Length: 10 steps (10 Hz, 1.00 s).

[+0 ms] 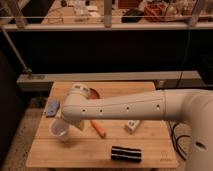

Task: Pick up the ceramic cup

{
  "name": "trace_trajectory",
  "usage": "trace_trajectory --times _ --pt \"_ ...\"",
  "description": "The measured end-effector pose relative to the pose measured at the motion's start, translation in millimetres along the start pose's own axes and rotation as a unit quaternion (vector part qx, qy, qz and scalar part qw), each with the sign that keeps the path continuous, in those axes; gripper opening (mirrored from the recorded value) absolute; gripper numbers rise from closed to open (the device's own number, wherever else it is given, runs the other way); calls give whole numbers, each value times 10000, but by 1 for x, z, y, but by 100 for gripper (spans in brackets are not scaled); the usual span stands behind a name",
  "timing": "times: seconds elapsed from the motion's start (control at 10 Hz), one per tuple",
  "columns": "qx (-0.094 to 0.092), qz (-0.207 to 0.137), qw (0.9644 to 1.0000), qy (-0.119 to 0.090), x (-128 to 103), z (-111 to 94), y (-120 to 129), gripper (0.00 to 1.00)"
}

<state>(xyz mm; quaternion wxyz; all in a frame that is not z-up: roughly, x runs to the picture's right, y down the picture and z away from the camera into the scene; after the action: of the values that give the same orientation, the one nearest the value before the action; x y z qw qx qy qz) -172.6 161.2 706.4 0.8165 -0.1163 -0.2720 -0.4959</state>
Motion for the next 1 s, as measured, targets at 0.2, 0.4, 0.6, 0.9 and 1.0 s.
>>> trace_trajectory --times 0.2,0.4,0.6,0.9,1.0 --pt "34 -61 9999 -109 -4 11 2 80" --pt "68 -116 9997 -187 -6 18 2 80" --pt "107 -142 9993 -317 -10 28 5 80" --pt "167 -182 9985 -480 -14 39 7 80" --pt "193 -186 9981 -548 -17 45 8 80"
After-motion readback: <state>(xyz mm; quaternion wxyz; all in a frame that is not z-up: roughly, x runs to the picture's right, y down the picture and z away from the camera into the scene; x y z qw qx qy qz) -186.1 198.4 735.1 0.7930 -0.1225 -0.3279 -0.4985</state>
